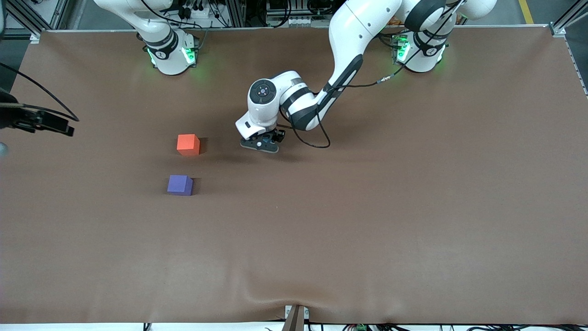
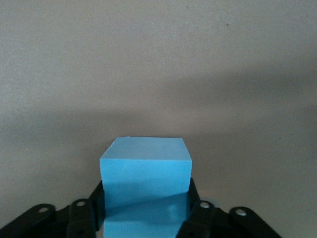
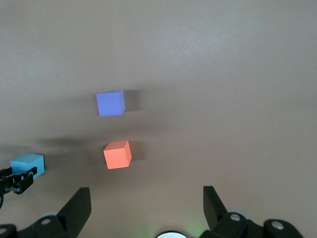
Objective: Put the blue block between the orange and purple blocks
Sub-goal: 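Set down the cyan block and open the left gripper while the right gripper approaches, then move the right gripper over the cyan block while the left gripper withdraws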
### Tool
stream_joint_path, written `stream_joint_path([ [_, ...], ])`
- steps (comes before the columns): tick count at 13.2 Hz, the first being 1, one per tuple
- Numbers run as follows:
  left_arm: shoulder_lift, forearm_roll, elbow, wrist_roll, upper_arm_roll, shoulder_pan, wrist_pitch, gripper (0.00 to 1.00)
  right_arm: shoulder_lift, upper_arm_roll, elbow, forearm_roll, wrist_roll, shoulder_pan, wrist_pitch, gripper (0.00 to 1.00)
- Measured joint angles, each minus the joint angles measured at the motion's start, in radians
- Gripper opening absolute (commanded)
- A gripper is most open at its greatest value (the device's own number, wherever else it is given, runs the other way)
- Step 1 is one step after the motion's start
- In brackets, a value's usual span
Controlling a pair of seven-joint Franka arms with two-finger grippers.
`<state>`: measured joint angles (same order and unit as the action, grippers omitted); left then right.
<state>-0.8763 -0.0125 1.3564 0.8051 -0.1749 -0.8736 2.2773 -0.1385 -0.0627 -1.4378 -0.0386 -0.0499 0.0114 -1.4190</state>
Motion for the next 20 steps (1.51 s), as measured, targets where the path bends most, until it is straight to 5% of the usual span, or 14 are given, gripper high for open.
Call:
stream_joint_path([
  [5, 0.020, -0.003, -0.037, 0.040, 0.009, 0.005, 0.004, 1.00, -0.044, 0.006, 0.000, -0.074, -0.005, 0.102, -0.006, 1.00],
  [8, 0.143, -0.005, -0.059, 0.044, 0.042, 0.044, -0.078, 1.00, -0.082, 0.007, 0.000, -0.145, -0.072, 0.150, -0.030, 1.00],
  [16, 0.447, -0.015, -0.056, 0.029, 0.057, 0.440, -0.401, 1.00, -0.191, 0.011, -0.066, -0.146, -0.396, 0.416, -0.295, 1.00],
  [20, 0.551, -0.015, -0.053, -0.161, 0.055, 0.644, -0.509, 1.00, -0.233, 0.010, -0.170, -0.121, -0.500, 0.513, -0.439, 1.00],
])
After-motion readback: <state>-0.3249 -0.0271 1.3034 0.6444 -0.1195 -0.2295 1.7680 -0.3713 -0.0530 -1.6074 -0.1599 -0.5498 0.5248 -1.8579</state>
